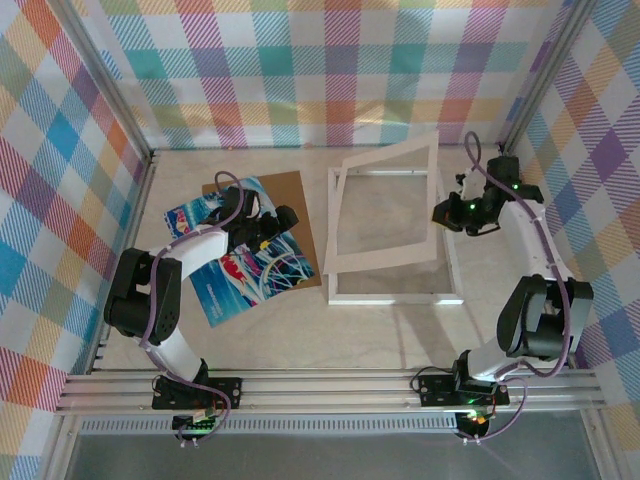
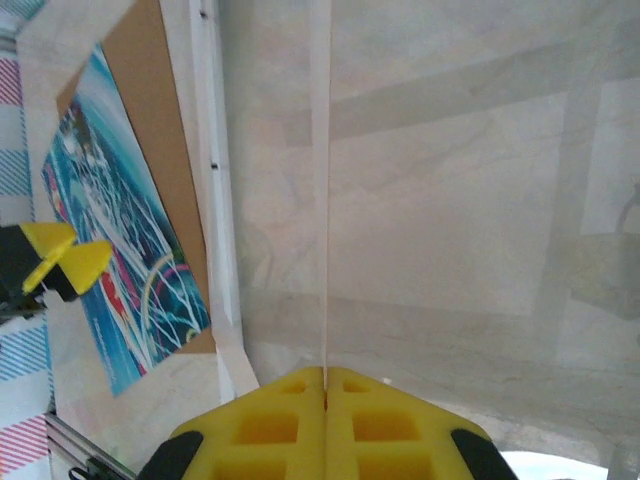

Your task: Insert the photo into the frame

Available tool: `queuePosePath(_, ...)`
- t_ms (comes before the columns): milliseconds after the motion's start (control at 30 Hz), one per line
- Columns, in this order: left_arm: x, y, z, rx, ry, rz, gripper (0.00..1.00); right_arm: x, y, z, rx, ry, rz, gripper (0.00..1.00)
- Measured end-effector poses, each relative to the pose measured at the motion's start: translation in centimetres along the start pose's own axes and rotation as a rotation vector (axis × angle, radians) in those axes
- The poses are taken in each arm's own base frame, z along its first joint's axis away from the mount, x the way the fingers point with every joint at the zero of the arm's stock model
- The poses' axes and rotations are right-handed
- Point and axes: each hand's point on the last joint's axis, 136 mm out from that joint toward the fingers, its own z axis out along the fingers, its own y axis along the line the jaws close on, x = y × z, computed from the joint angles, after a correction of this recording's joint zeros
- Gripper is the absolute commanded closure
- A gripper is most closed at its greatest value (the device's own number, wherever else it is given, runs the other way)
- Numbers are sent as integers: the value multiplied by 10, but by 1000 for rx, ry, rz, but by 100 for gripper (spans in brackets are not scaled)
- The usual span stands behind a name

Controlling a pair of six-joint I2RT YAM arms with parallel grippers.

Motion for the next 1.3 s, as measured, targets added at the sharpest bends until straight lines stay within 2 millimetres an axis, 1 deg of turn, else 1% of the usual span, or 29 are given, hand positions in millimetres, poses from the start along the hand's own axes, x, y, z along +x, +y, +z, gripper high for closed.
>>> queuePosePath(67, 0, 0, 0, 0, 0, 0, 0, -7, -1, -8, 1, -12, 2, 100)
queuePosePath(167, 0, 0, 0, 0, 0, 0, 0, -7, -5, -12, 10, 8, 1, 100)
queuePosePath(267, 0, 0, 0, 0, 0, 0, 0, 1, -12, -7, 22, 65, 9, 100)
queuePosePath(400, 0, 0, 0, 2, 1, 0, 0, 13, -28, 6, 61, 163, 27, 100)
queuePosePath(700, 1, -1, 0, 5, 6, -1, 0, 12, -63, 18, 200, 270, 18, 100)
queuePosePath(833, 1, 0, 1, 4, 7, -1, 0, 17, -80, 18, 276, 308, 7, 100)
queuePosePath(1033, 3, 3, 4, -3, 15, -5, 0, 18, -87, 16, 328, 324, -47, 100)
queuePosePath(1167, 3, 3, 4, -4, 15, -5, 0, 16, -82, 21, 332, 334, -82, 100)
queuePosePath(1300, 4, 4, 4, -7, 18, -7, 0, 18, -76, 29, 325, 353, -110, 100)
